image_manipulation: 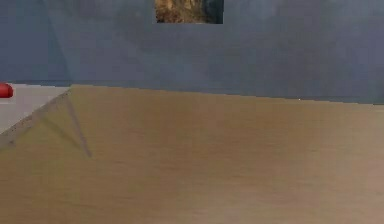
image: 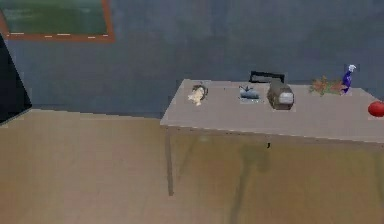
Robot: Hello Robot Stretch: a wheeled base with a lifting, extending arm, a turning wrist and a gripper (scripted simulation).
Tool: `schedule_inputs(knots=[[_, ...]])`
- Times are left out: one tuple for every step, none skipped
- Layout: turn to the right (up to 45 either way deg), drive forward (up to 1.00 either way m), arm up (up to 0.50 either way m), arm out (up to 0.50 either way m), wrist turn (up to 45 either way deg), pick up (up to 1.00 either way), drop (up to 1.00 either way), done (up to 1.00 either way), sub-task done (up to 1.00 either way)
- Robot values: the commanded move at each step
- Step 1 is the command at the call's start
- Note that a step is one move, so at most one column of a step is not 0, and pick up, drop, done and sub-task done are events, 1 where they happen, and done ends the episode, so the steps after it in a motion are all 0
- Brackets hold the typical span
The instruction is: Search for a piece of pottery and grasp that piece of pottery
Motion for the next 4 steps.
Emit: schedule_inputs(knots=[[33.0,0.00,0.00,0.00,0.0,0.00,0.00,0.00,0.00],[0.0,0.60,0.00,0.00,0.0,0.00,0.00,0.00,0.00],[-45.0,0.00,0.00,0.00,0.0,0.00,0.00,0.00,0.00],[-45.0,0.00,0.00,0.00,0.0,0.00,0.00,0.00,0.00]])
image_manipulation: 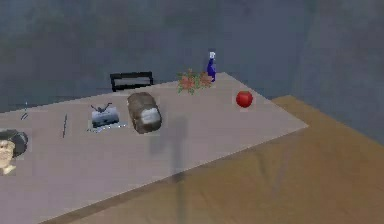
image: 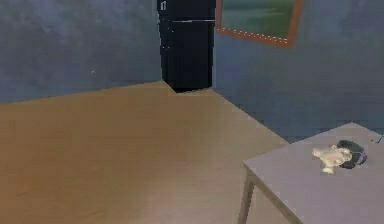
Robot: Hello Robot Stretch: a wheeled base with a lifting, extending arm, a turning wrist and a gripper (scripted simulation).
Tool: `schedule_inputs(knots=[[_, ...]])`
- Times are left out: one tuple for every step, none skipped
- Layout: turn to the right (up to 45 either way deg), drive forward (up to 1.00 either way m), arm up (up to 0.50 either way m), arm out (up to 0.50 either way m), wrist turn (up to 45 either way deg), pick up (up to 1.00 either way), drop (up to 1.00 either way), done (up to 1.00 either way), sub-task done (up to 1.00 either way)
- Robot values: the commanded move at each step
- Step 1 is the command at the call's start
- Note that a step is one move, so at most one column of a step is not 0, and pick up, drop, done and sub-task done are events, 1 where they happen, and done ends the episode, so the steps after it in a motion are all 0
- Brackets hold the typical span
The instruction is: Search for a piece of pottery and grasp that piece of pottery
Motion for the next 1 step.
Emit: schedule_inputs(knots=[[-45.0,0.00,0.00,0.00,0.0,0.00,0.00,0.00,0.00]])
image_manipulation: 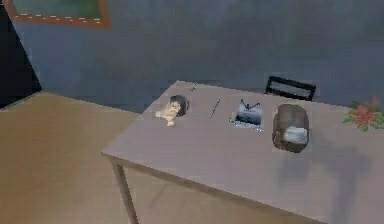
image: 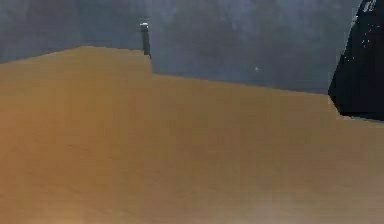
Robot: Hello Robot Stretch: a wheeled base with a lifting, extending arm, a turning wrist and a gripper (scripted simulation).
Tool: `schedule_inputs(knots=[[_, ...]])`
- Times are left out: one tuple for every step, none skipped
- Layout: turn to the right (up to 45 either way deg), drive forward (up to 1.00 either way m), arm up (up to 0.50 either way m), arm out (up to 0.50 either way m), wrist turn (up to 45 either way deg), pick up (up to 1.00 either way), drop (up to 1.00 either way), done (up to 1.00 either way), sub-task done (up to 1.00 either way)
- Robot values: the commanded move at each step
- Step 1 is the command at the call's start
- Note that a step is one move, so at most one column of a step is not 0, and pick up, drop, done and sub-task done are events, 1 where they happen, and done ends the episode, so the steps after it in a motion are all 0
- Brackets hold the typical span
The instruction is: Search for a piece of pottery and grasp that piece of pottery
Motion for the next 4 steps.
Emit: schedule_inputs(knots=[[45.0,0.00,0.00,0.00,0.0,0.00,0.00,0.00,0.00],[3.0,0.00,0.00,0.00,0.0,0.00,0.00,0.00,0.00],[0.0,0.65,0.00,0.00,0.0,0.00,0.00,0.00,0.00],[-12.0,0.00,0.00,0.00,0.0,0.00,0.00,0.00,0.00]])
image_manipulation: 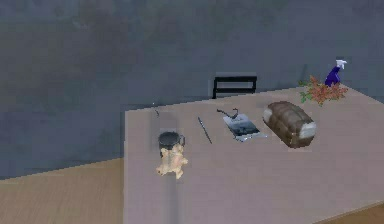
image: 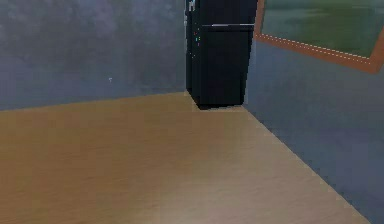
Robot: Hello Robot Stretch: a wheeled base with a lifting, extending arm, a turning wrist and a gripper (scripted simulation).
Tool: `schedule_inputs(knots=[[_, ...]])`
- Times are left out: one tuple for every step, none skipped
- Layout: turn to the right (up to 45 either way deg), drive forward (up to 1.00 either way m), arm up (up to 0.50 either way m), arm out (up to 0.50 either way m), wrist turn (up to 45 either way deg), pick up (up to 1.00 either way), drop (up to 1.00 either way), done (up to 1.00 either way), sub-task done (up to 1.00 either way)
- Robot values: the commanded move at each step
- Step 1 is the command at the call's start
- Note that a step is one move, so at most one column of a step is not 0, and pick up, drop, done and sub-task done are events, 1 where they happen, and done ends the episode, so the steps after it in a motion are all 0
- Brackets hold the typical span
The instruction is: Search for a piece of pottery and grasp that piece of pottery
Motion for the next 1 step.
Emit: schedule_inputs(knots=[[0.0,0.00,0.50,0.00,0.0,0.00,0.00,0.00,0.00]])
